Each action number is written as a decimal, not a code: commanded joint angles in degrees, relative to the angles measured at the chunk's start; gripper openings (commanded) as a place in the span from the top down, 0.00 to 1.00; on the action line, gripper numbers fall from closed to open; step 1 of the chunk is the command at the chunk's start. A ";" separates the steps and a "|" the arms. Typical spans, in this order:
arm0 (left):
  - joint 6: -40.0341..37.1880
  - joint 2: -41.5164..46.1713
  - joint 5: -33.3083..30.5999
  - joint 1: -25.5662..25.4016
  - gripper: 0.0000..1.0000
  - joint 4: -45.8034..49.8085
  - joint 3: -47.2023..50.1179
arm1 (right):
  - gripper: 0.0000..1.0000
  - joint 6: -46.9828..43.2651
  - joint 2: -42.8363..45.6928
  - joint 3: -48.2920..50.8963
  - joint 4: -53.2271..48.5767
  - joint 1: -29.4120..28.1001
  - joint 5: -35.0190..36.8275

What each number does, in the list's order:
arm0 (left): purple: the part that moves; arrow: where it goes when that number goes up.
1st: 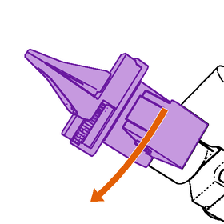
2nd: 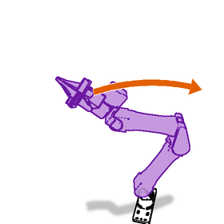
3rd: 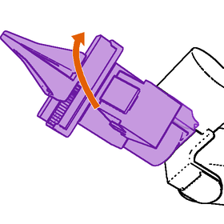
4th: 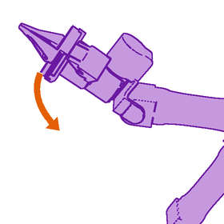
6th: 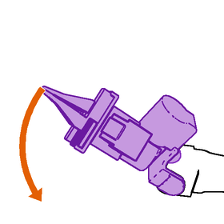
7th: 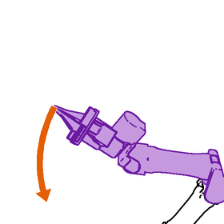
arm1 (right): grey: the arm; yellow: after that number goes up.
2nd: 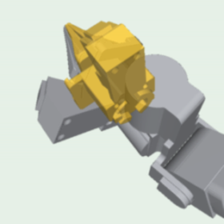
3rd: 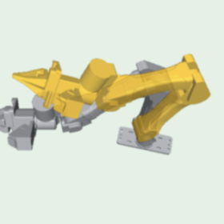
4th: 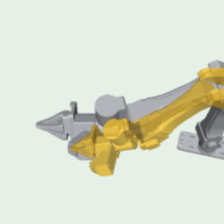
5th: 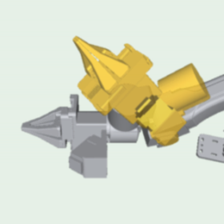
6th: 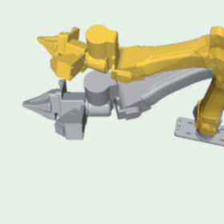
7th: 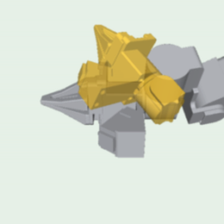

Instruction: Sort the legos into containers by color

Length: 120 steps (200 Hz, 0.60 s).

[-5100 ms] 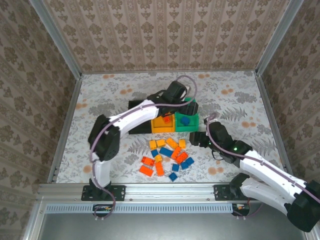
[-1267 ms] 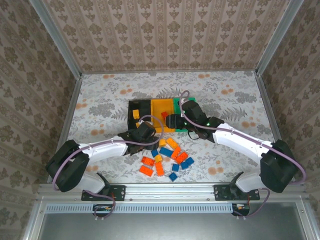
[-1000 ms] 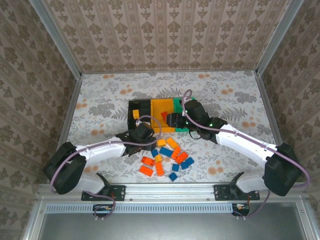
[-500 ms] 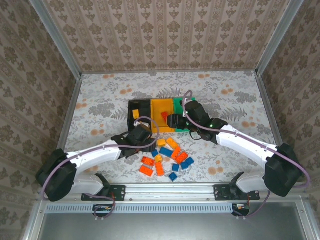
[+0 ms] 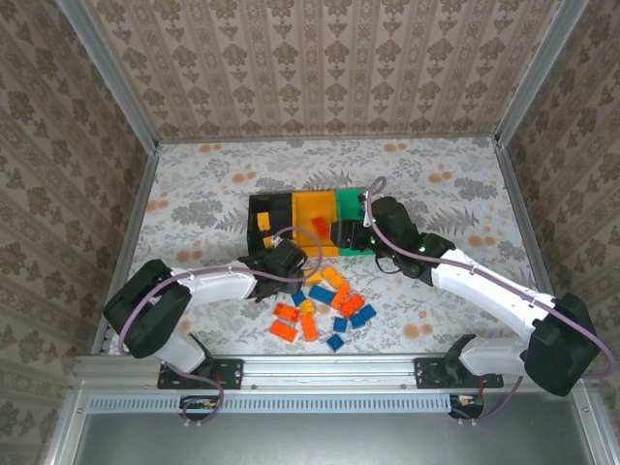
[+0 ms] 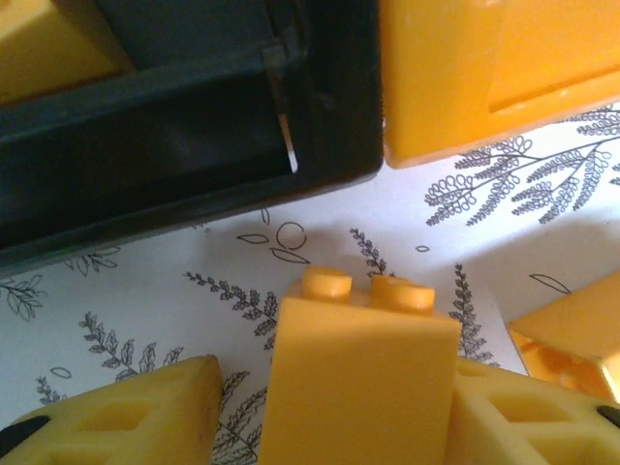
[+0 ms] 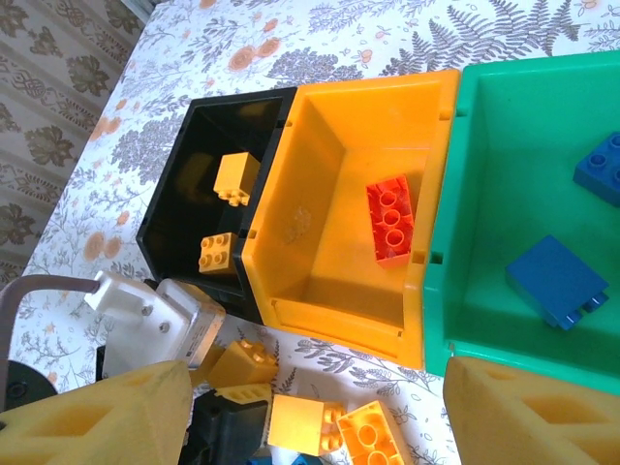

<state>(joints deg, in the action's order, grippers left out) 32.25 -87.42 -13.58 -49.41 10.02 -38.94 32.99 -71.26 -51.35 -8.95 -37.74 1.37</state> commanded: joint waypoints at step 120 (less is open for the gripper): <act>-0.01 18.45 -4.41 -1.75 0.65 10.89 -3.96 | 0.29 -0.11 3.11 3.48 -0.32 1.26 1.10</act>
<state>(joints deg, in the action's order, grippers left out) 31.24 -75.11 -15.40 -52.10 12.95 -39.13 32.99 -70.22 -49.21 -9.02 -36.91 1.74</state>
